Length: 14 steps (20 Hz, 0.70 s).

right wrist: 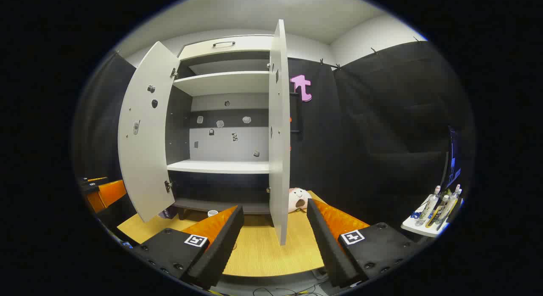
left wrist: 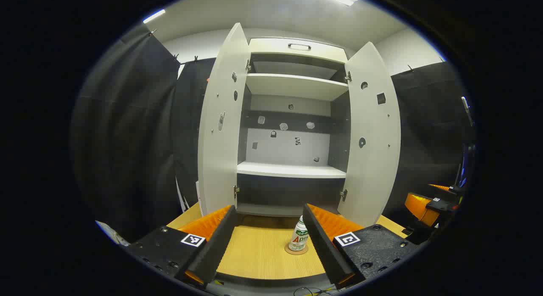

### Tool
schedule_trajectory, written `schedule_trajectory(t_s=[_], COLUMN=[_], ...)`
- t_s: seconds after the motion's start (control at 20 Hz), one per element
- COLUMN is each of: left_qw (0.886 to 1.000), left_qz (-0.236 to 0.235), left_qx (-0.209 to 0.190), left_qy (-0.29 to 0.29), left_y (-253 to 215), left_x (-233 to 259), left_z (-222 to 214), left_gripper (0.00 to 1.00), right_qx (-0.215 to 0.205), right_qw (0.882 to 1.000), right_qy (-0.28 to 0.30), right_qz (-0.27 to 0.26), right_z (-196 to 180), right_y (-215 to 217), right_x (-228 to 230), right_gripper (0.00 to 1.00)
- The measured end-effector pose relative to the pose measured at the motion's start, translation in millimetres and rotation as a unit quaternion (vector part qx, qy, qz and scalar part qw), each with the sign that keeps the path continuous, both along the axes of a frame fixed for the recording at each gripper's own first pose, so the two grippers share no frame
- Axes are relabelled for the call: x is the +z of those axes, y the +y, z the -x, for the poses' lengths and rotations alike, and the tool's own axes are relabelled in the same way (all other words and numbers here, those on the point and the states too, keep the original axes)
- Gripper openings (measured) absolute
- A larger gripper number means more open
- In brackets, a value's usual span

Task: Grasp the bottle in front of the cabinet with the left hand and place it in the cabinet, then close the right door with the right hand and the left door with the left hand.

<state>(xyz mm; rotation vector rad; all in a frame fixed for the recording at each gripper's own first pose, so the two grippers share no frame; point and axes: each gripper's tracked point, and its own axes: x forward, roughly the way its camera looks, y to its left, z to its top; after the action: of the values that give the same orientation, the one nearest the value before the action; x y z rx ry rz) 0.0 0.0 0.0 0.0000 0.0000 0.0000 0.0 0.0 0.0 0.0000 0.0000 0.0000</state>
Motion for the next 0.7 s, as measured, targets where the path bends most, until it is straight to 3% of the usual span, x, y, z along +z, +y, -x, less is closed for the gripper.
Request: schedule_trajectory(t_s=[0.05,0.7], left_qw=[1.0,1.0], left_qz=[-0.001,-0.002], left_qx=[0.001,0.002], left_qy=[-0.001,0.008], left_y=[0.3,-3.7], left_x=[0.0,-5.9], left_z=[0.3,-6.8], left_gripper=[0.96,0.96], right_qx=[0.001,0.003], right_qw=[1.0,1.0], right_qy=[0.0,0.007], right_qz=[0.001,0.006], right_z=[-0.2,-8.8], right_y=[0.7,-2.0], right_x=[-0.5,-6.6], right_gripper=[0.98,0.98])
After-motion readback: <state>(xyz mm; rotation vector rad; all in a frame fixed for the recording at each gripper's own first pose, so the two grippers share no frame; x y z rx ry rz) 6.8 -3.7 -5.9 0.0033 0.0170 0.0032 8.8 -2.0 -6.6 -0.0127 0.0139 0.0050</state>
